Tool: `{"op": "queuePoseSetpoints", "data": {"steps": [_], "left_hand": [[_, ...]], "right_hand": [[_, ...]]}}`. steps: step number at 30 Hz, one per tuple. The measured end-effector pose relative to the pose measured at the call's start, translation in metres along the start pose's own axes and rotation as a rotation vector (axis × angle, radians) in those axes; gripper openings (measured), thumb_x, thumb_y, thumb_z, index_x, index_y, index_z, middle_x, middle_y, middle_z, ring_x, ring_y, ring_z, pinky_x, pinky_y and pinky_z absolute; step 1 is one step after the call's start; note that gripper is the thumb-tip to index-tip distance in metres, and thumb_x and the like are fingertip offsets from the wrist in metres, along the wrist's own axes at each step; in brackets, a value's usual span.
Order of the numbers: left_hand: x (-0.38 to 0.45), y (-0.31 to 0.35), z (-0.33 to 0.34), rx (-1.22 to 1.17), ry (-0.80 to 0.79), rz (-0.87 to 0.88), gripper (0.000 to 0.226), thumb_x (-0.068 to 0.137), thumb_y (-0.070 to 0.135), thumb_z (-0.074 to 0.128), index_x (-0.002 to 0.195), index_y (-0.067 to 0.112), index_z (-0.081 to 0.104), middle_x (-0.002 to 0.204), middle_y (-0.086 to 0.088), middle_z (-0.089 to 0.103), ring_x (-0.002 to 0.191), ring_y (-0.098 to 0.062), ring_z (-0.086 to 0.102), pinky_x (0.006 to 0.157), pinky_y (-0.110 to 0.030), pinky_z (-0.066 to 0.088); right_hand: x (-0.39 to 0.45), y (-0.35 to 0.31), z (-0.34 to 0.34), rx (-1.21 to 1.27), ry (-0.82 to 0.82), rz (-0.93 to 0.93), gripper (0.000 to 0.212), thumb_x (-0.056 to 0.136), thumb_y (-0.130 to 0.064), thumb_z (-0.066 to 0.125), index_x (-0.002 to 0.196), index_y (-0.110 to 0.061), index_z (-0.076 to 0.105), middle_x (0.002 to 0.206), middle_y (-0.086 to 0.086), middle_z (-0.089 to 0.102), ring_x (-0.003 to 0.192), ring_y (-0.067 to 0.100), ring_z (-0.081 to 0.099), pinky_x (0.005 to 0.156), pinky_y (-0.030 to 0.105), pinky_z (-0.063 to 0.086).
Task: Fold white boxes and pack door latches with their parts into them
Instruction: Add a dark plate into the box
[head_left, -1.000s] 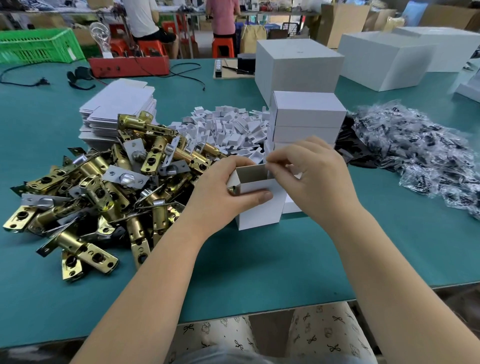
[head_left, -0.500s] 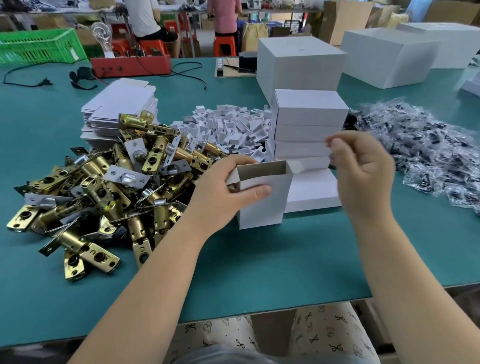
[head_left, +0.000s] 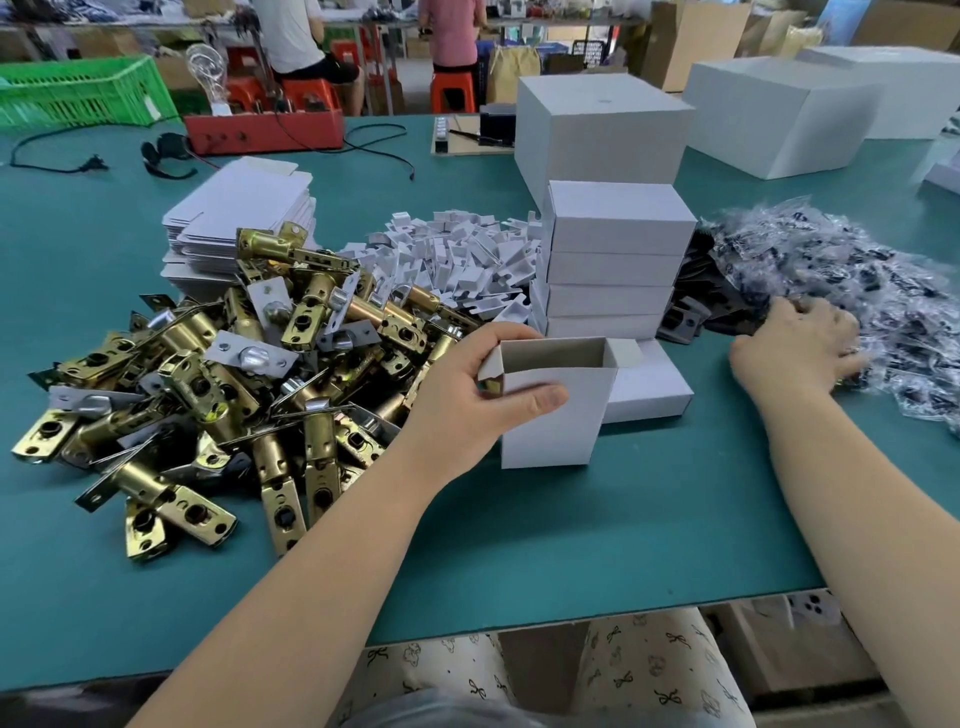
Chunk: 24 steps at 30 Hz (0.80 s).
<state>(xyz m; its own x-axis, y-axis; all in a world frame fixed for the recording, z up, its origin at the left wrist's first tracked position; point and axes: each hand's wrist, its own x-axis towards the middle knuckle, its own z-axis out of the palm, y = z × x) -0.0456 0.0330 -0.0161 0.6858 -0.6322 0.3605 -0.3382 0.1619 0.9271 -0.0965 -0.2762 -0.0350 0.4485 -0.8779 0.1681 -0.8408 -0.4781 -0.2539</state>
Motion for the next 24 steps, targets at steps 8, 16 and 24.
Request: {"op": "queuePoseSetpoints", "data": {"steps": [8,16,24], "left_hand": [[0.002,-0.003,-0.001,-0.036,0.001,0.000,0.038,0.072,0.015,0.082,0.102,0.028,0.064,0.087,0.018,0.070,0.084,-0.001,0.067,0.071,-0.017,0.054],[0.002,-0.003,0.002,-0.085,0.010,-0.023,0.037,0.068,0.022,0.079,0.101,0.027,0.065,0.087,0.016,0.070,0.085,-0.004,0.068,0.073,-0.017,0.055],[0.000,-0.002,0.003,-0.087,0.021,-0.017,0.036,0.068,0.024,0.079,0.101,0.030,0.065,0.088,0.017,0.070,0.086,-0.003,0.068,0.072,-0.017,0.054]], "right_hand": [[0.006,0.016,0.007,0.111,0.032,0.040,0.038,0.092,-0.009,0.049,0.126,0.008,0.052,0.142,0.022,0.038,0.131,0.039,0.032,0.106,0.045,0.029],[-0.003,0.024,-0.001,0.400,0.125,0.041,0.041,0.089,-0.003,0.054,0.128,0.005,0.047,0.137,0.025,0.039,0.121,0.040,0.042,0.101,0.042,0.036],[-0.011,0.025,-0.004,0.447,0.235,-0.107,0.028,0.098,-0.024,0.051,0.118,-0.017,0.068,0.129,0.015,0.054,0.123,0.035,0.039,0.103,0.038,0.030]]}}
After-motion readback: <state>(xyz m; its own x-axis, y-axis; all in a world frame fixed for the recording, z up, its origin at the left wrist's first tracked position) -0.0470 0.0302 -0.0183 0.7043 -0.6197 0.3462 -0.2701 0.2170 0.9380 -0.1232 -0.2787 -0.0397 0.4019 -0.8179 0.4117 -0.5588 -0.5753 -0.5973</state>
